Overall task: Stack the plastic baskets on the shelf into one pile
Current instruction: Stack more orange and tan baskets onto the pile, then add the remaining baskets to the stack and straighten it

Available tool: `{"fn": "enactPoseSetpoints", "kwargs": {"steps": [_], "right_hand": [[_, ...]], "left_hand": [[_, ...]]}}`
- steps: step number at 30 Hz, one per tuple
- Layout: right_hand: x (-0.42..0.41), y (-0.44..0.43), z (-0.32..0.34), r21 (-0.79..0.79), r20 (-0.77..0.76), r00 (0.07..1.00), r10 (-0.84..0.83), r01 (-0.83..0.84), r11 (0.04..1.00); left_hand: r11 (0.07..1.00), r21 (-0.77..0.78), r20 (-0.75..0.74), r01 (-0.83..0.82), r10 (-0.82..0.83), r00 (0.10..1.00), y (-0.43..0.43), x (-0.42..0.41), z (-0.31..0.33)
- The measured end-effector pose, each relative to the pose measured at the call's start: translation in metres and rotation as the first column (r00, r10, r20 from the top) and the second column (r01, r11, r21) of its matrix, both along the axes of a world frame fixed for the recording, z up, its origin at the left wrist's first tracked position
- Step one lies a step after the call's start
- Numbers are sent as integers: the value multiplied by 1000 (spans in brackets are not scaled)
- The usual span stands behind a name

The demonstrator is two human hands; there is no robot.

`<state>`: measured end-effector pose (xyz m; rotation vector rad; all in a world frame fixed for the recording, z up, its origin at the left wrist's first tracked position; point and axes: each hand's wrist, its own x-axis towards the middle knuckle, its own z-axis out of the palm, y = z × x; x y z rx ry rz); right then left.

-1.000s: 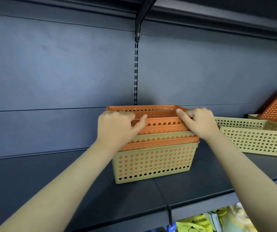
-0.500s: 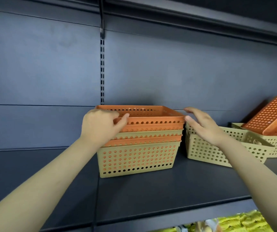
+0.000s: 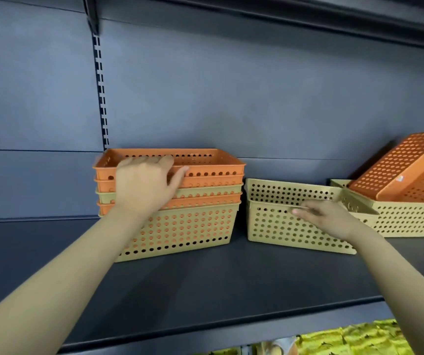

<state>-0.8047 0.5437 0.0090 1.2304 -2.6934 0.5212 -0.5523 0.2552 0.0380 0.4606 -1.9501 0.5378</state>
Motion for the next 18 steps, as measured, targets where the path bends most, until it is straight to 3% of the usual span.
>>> {"fn": "enactPoseSetpoints", "kwargs": {"steps": [8, 14, 18], "right_hand": [[-16, -9, -6, -325, -39, 999, -36, 22, 945], [-4, 2, 30, -646, -24, 997, -71, 39, 762], [18, -2, 69, -759, -48, 998, -36, -14, 650]], "left_hand": [[1000, -1, 37, -19, 19, 999, 0, -4, 4], [999, 26, 69, -19, 17, 997, 6, -2, 8], [998, 65, 120, -11, 3, 993, 5, 4, 10]]}}
